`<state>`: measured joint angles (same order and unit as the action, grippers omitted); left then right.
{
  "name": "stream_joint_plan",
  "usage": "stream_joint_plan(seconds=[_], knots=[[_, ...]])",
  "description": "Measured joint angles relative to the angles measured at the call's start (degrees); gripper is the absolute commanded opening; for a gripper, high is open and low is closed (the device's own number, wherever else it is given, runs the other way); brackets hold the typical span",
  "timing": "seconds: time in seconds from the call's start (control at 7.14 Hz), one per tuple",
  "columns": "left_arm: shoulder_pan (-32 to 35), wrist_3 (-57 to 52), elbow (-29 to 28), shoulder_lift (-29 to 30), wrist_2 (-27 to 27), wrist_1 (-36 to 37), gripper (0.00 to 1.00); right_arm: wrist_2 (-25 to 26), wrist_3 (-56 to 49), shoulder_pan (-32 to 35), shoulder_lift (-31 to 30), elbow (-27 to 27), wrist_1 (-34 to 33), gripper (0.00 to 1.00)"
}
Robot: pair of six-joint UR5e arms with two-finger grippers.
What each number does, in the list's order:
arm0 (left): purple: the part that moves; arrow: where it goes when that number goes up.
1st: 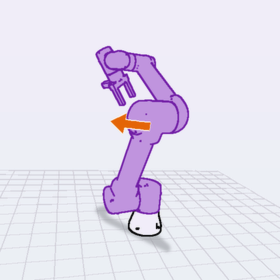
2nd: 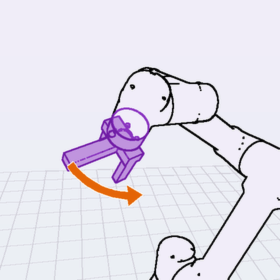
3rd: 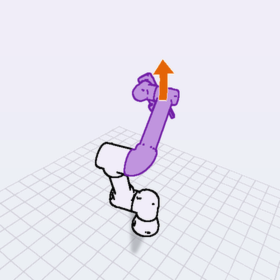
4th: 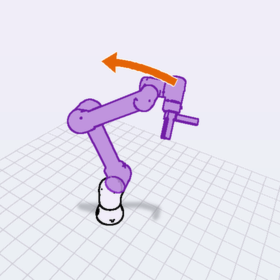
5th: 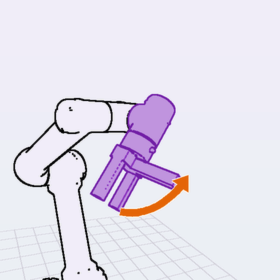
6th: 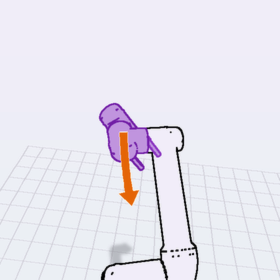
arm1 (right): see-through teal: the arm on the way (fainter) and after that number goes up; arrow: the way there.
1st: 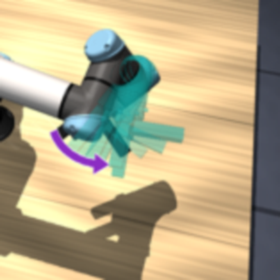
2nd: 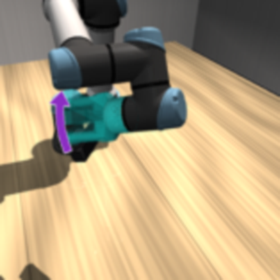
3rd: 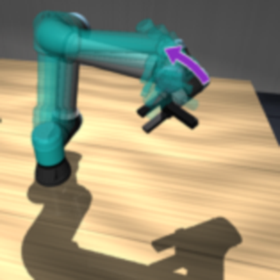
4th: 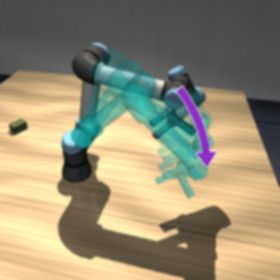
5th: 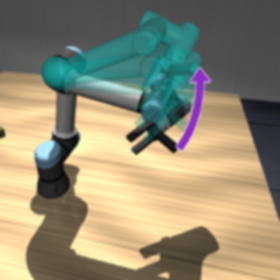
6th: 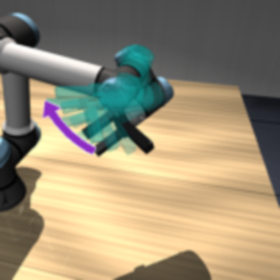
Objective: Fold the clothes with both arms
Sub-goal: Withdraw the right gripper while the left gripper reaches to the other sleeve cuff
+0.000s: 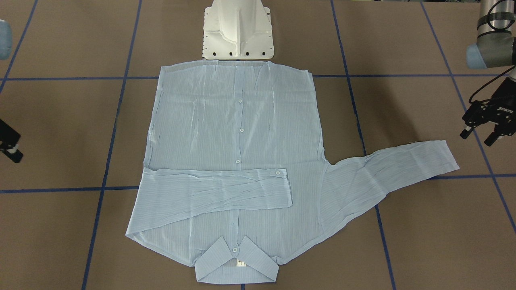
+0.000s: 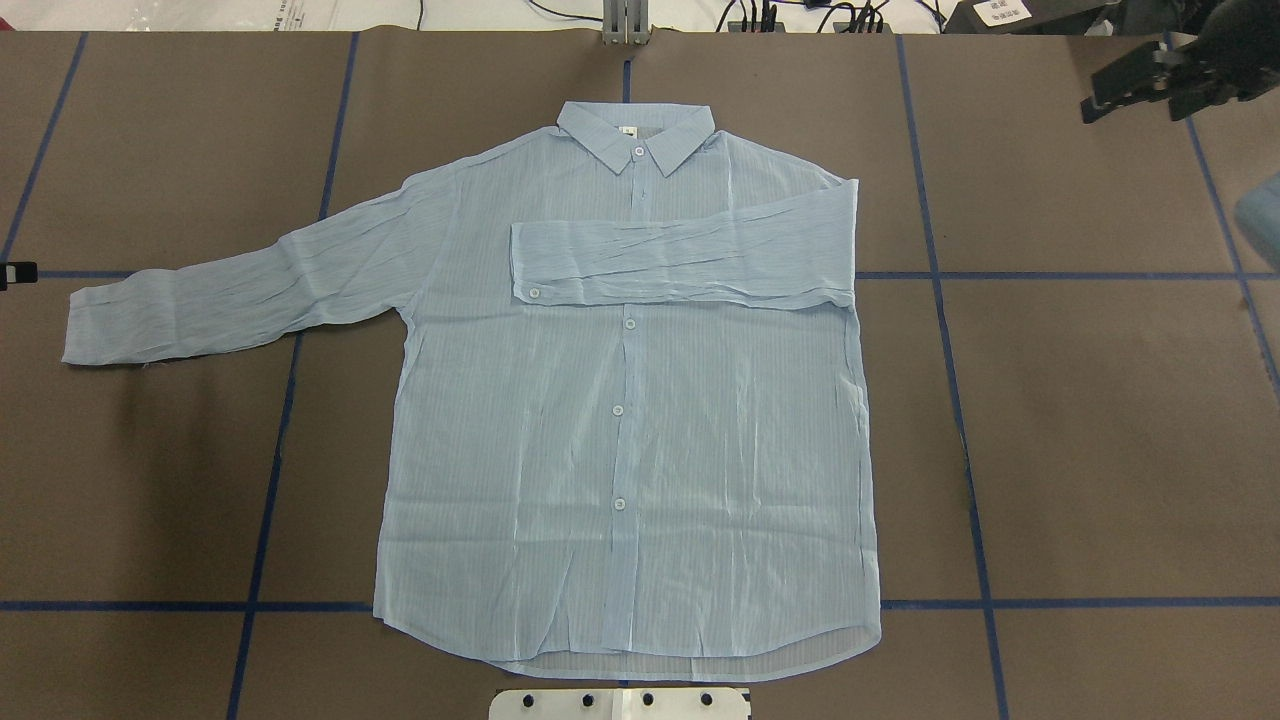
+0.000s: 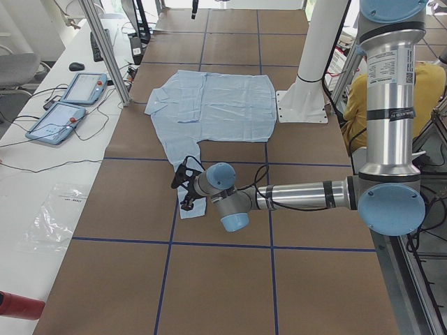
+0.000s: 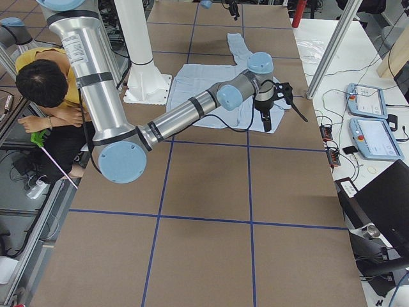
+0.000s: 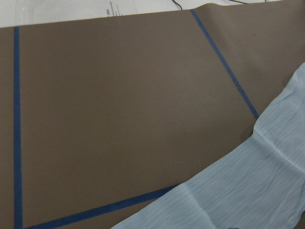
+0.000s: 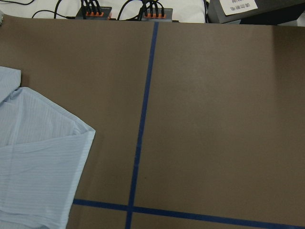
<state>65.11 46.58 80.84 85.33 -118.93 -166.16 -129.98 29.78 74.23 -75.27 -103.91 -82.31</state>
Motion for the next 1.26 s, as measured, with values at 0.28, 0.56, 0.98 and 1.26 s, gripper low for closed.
stream_joint_plan(seconds=[0.28,0.56,0.98,1.26], knots=[[-6.5,6.5,-4.8,-0.1,5.3,-6.3,0.67,-4.0,-6.4,5.1,-4.6,-0.4,0.2,1.00],[-8.9,7.9,-7.0,-0.1,6.7,-8.6,0.68,-4.6,-7.3,5.9,-5.7,-0.5,0.2,1.00],[-10.2,7.8,-8.0,-0.2,6.9,-8.8,0.68,-4.5,-7.4,6.0,-6.0,-0.5,0.2,1.00],[-10.6,7.7,-8.2,-0.2,7.0,-8.8,0.67,-4.5,-7.5,6.0,-6.0,-0.4,0.2,1.00]])
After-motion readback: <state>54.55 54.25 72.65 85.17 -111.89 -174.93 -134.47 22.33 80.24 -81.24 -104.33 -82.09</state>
